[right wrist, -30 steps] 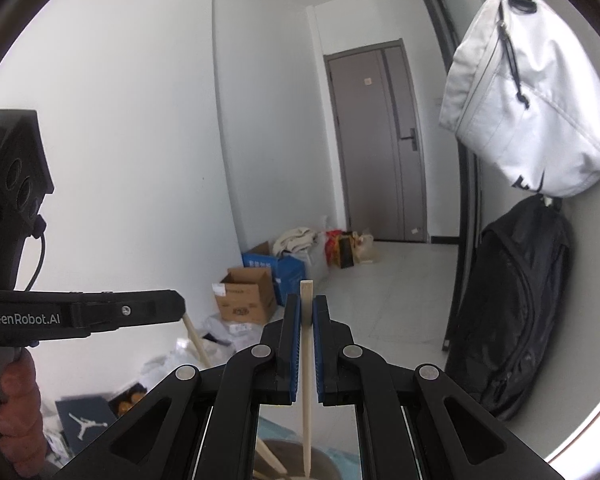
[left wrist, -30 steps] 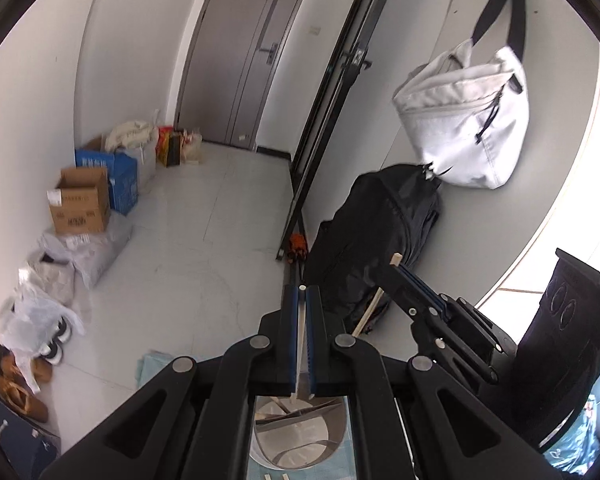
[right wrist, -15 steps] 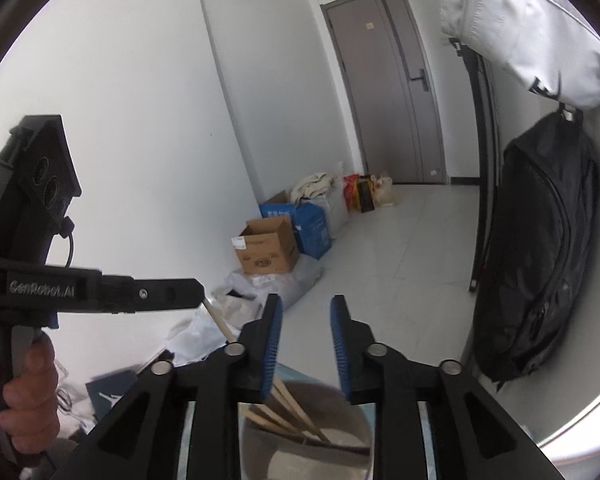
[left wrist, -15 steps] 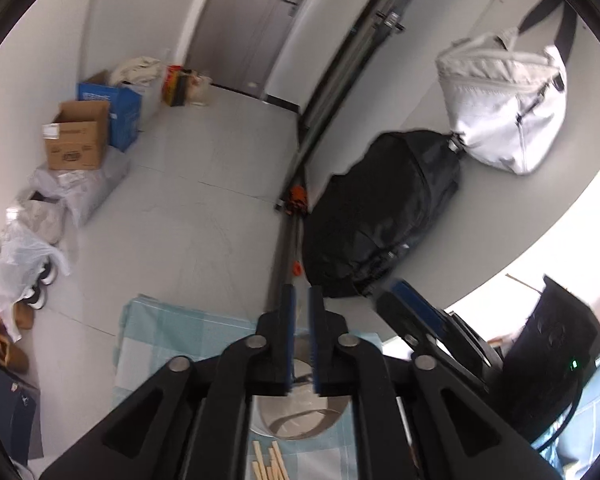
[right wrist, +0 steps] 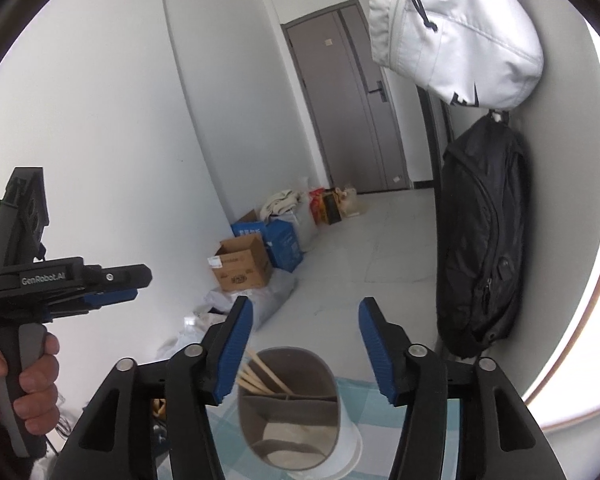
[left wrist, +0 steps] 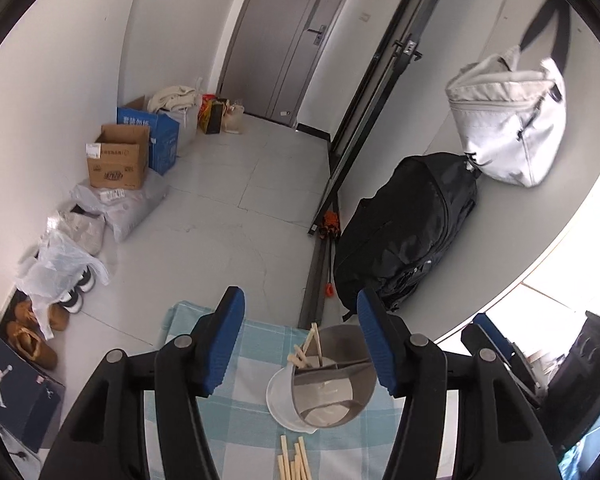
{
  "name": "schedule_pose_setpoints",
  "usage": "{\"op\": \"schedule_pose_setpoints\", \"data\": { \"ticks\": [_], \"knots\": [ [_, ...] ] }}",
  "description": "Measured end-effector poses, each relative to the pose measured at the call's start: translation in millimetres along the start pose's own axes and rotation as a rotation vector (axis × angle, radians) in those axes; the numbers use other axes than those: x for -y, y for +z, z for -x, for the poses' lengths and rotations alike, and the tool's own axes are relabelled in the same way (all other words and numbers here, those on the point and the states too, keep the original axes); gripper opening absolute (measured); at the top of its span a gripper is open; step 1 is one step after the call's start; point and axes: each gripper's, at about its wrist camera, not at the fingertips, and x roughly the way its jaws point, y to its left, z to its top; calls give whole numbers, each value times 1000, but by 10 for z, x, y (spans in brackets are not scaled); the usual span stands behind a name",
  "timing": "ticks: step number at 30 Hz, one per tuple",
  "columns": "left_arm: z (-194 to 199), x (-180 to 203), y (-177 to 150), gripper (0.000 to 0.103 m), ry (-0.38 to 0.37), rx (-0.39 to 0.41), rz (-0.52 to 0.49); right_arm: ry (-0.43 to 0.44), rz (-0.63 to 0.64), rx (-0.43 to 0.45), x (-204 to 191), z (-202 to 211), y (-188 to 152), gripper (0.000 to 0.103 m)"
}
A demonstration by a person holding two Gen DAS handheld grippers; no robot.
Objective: Organize utensils
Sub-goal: 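Open both tools to release the chopsticks into the holder, then lower the right tool onto the loose chopsticks beside the holder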
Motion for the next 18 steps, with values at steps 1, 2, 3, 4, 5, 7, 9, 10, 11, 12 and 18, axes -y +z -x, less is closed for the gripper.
{"op": "schedule_pose_setpoints", "data": {
  "ticks": [1,2,3,4,5,7,9,10,11,12,18],
  "knots": [
    [21,11,-12,56,6,5,-9,2,9,6,-34,46,-8,61],
    [57,24,-30,61,12,11,-20,2,19,11,-61,89,-17,62],
    [108,24,-63,62,20,23,-28,-1,33,17,-92,135,-28,63],
    [139,31,-75,63,27,30,-33,-1,46,25,-123,185,-41,64],
    [178,37,-93,63,28,34,-39,1,54,31,-146,228,-54,66],
    [207,41,-111,63,30,31,-44,3,62,38,-188,301,-79,68],
    [225,47,-143,63,32,24,-63,5,70,38,-234,361,-109,68],
    [232,50,-163,63,43,26,-75,4,75,38,-250,378,-119,68],
    [239,54,-180,63,51,27,-80,5,82,40,-271,404,-135,68],
    [234,56,-201,63,58,23,-88,6,88,42,-289,425,-154,68],
    [214,13,-390,63,74,-18,-103,-12,110,67,-388,596,-289,69]
  ]
}}
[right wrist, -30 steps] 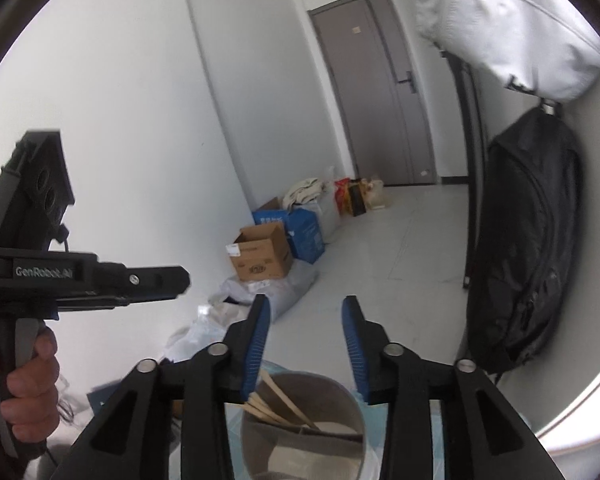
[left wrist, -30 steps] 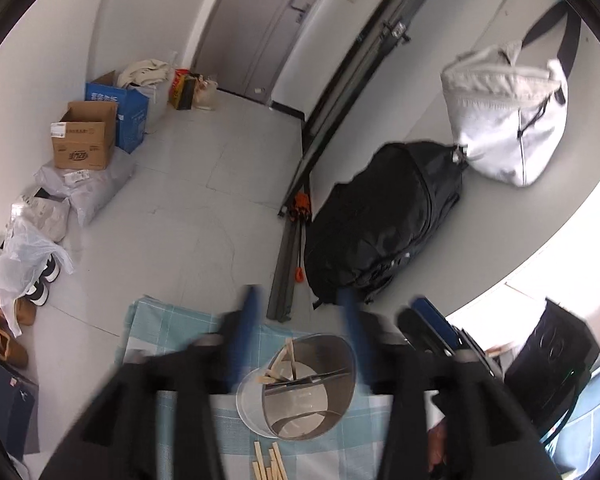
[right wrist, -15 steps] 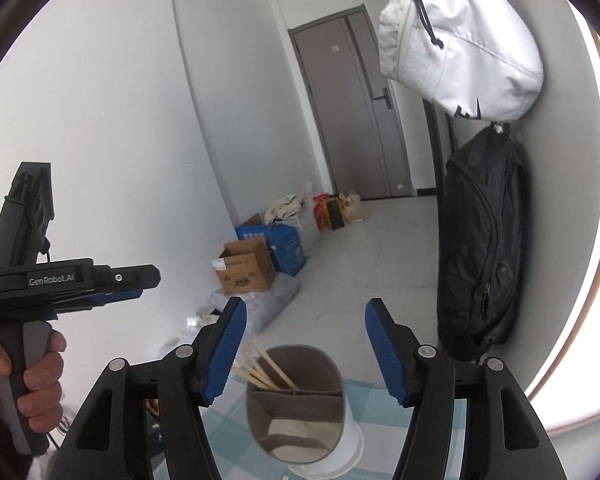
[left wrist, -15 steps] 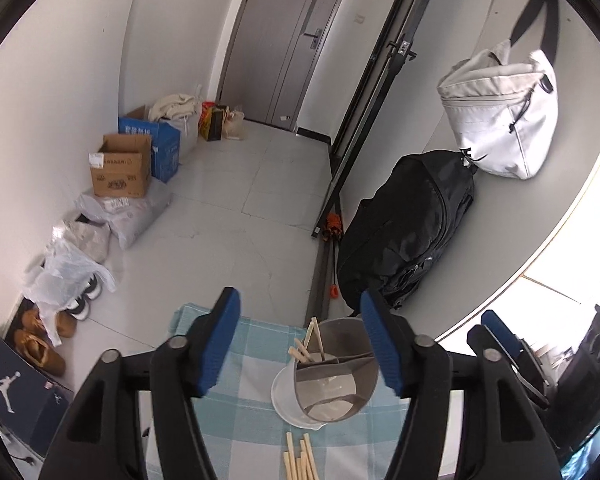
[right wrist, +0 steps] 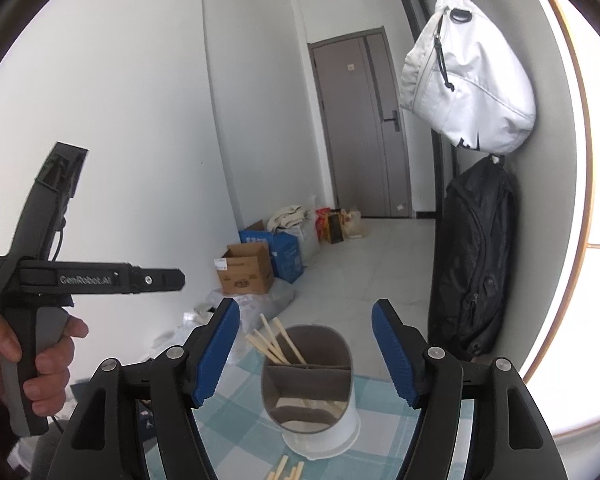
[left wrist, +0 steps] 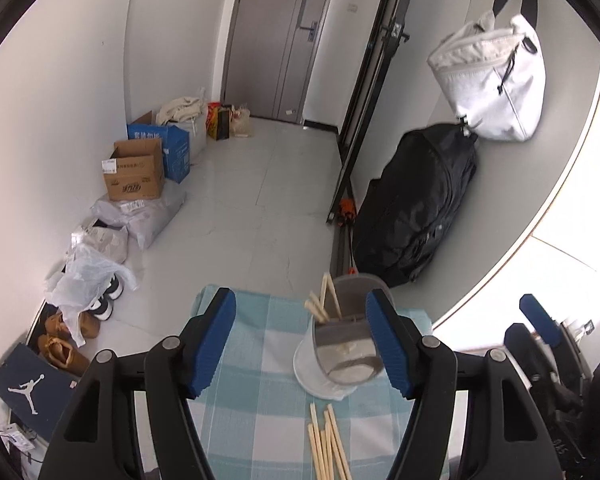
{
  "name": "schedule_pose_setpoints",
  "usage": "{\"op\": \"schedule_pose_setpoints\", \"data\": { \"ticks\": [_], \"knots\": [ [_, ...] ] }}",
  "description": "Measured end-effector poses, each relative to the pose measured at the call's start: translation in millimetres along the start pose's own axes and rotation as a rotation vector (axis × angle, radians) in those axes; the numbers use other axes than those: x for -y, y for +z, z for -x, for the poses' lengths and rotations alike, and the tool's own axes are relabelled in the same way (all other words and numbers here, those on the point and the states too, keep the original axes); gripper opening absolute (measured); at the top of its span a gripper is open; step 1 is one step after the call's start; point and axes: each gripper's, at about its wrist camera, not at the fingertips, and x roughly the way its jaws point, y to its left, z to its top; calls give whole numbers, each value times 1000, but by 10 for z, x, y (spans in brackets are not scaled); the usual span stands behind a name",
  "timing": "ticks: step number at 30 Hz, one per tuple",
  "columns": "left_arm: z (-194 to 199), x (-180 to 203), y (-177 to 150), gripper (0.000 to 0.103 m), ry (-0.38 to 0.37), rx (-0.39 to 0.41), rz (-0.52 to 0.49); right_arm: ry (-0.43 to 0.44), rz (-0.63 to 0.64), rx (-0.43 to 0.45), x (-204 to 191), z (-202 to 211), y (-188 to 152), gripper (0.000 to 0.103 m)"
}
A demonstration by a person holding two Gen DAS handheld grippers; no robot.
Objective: Organize utensils
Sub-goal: 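Lower the right tool onto the loose chopsticks beside the holder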
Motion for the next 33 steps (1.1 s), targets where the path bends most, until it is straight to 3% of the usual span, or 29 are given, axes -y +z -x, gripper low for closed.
{"op": "schedule_pose_setpoints", "data": {
  "ticks": [9,11,17,21,25,33],
  "knots": [
    [-68,-26,-254,63,21,-57,-7,1,30,-19,-106,134,-202,73],
    [-87,-38,-328,63,25,-72,-7,4,24,-29,-98,161,-249,79],
    [-248,-136,-593,63,52,-147,14,33,-38,-110,0,113,-485,80],
    [-411,-232,-817,63,61,-209,44,80,-82,-206,59,11,-729,80],
    [-538,-293,-970,63,57,-244,63,162,-135,-409,54,-247,-1068,80],
    [-729,-422,-1161,63,30,-259,99,133,-177,-628,1,-631,-1557,60]
  ]
}}
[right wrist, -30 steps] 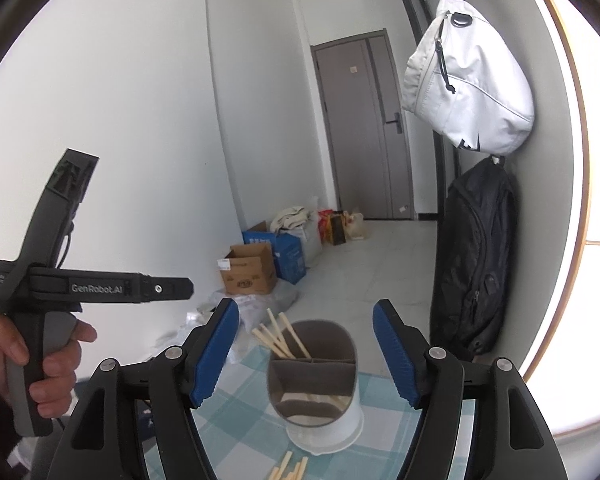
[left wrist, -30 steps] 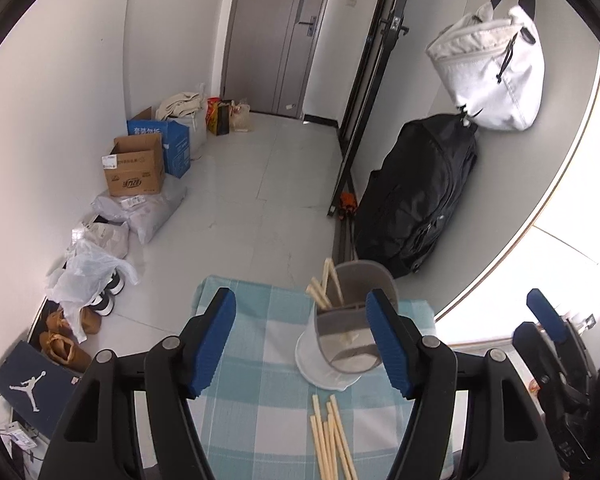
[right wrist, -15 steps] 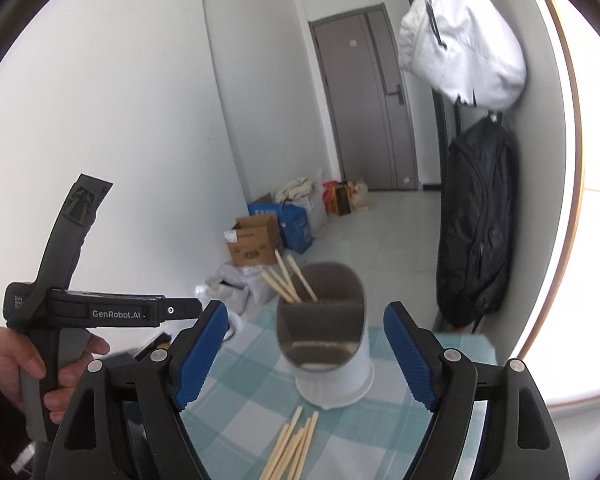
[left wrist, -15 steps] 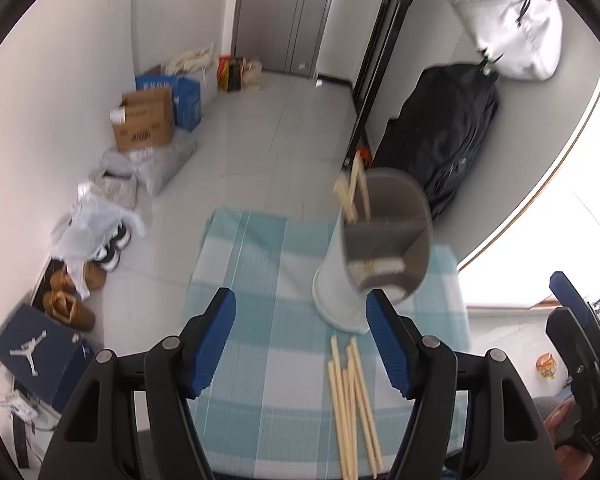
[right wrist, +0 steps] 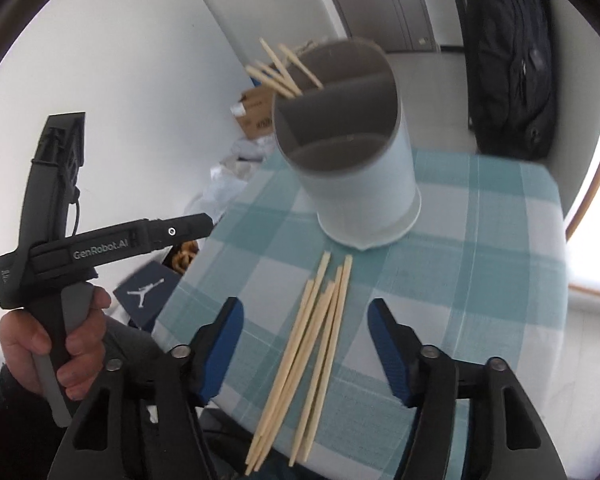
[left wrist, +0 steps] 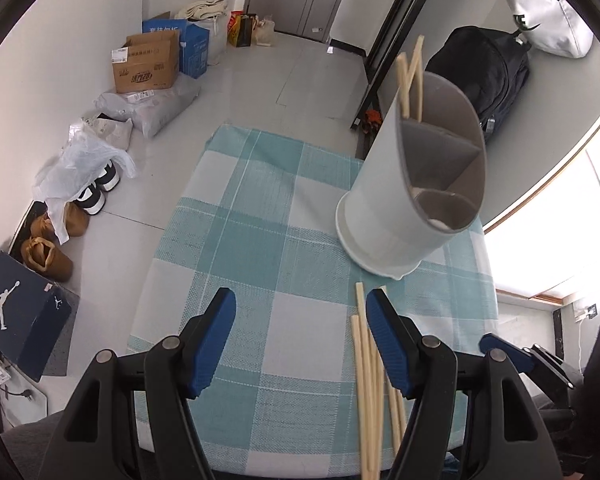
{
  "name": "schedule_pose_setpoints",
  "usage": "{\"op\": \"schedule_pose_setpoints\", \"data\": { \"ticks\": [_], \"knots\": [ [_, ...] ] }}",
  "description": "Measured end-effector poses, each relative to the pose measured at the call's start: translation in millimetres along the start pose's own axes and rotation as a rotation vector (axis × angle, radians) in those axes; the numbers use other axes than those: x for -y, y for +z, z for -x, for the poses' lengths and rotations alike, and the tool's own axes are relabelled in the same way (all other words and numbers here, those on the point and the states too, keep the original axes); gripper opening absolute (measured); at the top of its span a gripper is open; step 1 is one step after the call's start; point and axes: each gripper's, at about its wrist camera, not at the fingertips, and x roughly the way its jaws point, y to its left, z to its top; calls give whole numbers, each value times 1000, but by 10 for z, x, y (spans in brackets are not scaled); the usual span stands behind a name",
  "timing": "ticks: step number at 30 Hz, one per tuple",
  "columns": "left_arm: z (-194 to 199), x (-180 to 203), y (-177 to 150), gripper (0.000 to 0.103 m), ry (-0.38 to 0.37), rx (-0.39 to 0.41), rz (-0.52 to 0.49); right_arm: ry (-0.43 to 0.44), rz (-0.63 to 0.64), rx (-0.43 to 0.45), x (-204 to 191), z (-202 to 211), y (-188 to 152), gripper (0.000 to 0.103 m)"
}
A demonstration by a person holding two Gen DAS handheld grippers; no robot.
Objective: Organize utensils
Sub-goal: 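Lower the right tool onto the loose chopsticks beside the holder, then close the right tool on chopsticks while the left tool moves toward another chopstick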
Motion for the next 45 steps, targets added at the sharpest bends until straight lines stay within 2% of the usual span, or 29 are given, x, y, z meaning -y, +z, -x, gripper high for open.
{"op": "schedule_pose_setpoints", "data": {
  "ticks": [3,5,7,10,12,14,21,26,29,33,40,45],
  "knots": [
    [-49,-74,-46,63,25,4,-5,-1,-10,-71,5,-218,30,49],
    [-81,-159,-57,63,20,-9,18,1,-28,-134,17,-398,34,34],
    [-89,-201,-52,63,34,-12,25,-13,-65,-191,45,-580,76,32],
    [-84,-272,-32,63,41,-5,32,-30,-81,-227,42,-757,159,29],
    [-102,-322,-15,63,31,-11,51,-87,-68,-252,20,-850,227,29],
    [-123,-383,-3,63,22,-20,74,-140,-66,-277,10,-912,269,24],
    [-128,-491,36,63,5,-19,116,-240,-60,-335,-68,-1098,379,19],
    [-116,-551,39,63,-15,-22,152,-287,-46,-310,-137,-1155,397,15],
    [-119,-566,42,63,-12,-22,157,-286,-60,-291,-167,-1153,386,10],
    [-167,-580,20,63,-4,-38,158,-276,-83,-257,-155,-1097,358,8],
    [-251,-485,-37,63,14,-74,108,-182,-162,-156,116,-727,351,8],
    [-296,-372,-76,63,25,-102,71,-155,-199,-142,407,-561,286,8]
  ]
}}
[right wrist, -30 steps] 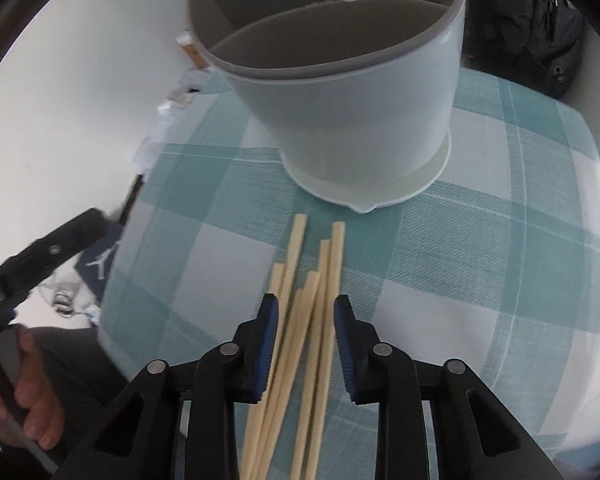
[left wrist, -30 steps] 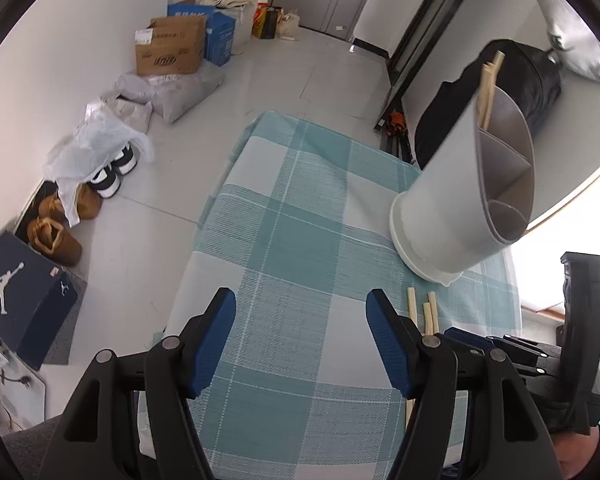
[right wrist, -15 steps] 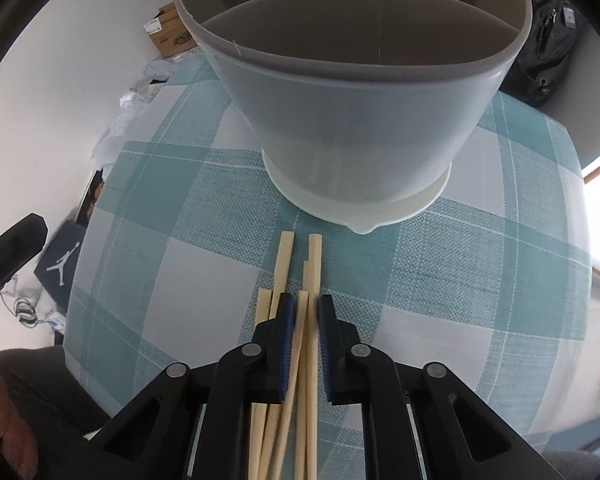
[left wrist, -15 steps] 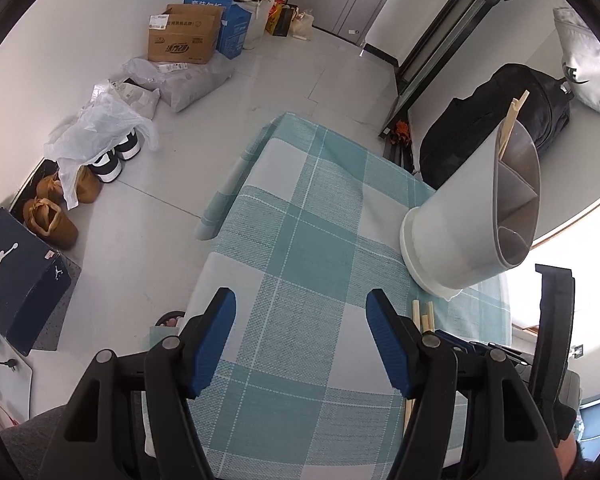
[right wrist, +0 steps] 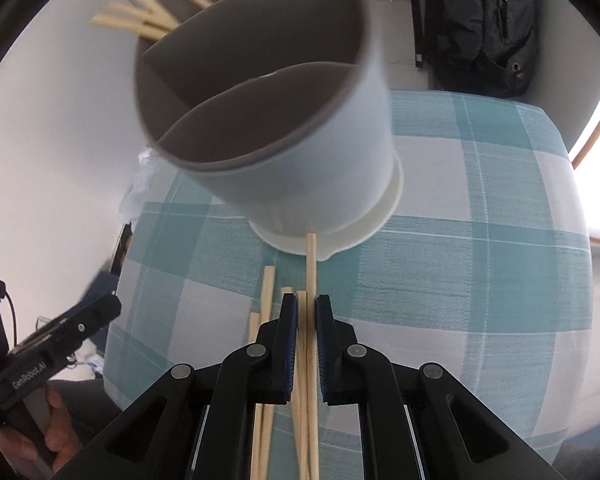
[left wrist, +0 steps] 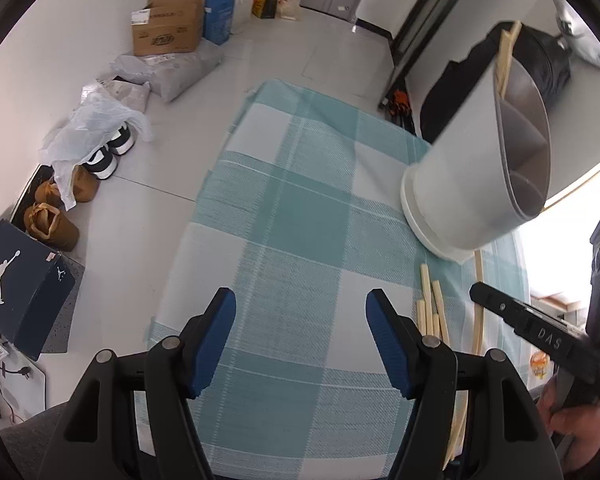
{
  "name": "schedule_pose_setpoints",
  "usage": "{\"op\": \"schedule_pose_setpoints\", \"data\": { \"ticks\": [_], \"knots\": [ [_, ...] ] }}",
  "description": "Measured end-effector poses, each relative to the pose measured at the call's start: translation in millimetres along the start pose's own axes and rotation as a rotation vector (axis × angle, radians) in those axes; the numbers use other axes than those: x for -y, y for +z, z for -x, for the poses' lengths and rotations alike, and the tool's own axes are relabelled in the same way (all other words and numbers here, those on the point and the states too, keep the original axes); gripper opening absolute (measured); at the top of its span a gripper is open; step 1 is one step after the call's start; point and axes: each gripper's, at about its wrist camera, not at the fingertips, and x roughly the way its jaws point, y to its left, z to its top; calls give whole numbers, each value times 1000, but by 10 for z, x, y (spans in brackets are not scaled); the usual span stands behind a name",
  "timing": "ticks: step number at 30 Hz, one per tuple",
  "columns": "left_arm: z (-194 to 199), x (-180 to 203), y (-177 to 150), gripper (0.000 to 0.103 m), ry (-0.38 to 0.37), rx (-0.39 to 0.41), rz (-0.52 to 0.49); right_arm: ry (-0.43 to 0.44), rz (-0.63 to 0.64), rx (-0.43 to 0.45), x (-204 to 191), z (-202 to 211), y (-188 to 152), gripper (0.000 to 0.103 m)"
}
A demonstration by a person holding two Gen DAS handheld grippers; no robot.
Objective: Organize utensils
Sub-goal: 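Close the right tool on chopsticks while the left tool moves toward another chopstick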
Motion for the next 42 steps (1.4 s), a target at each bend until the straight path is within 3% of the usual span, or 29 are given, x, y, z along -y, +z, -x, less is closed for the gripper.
{"op": "schedule_pose_setpoints", "data": {
  "ticks": [6,10,14,19,23,27,33,38,42],
  "knots": [
    [-69,223,-62,63,12,-29,-66,44,-95,-30,424,1,-52,9],
    [-172,410,-125,63,32,-67,-137,30,-61,-11,556,70,-71,11],
    [-251,531,-168,63,45,-96,-187,88,-58,3,636,116,-96,12],
    [-325,603,-158,63,60,-112,-191,124,-31,48,629,186,-96,20],
    [-395,659,-157,63,67,-129,-190,154,-15,102,676,326,-150,33],
    [-416,736,-168,63,117,-110,-224,176,-18,137,716,402,-168,34],
    [-426,809,-179,63,132,-112,-232,190,-35,163,860,530,-161,36],
    [-467,918,-227,64,206,-98,-300,211,-41,179,911,606,-151,39],
    [-474,867,-192,63,188,-112,-287,233,-60,183,1030,680,-136,39]
  ]
}}
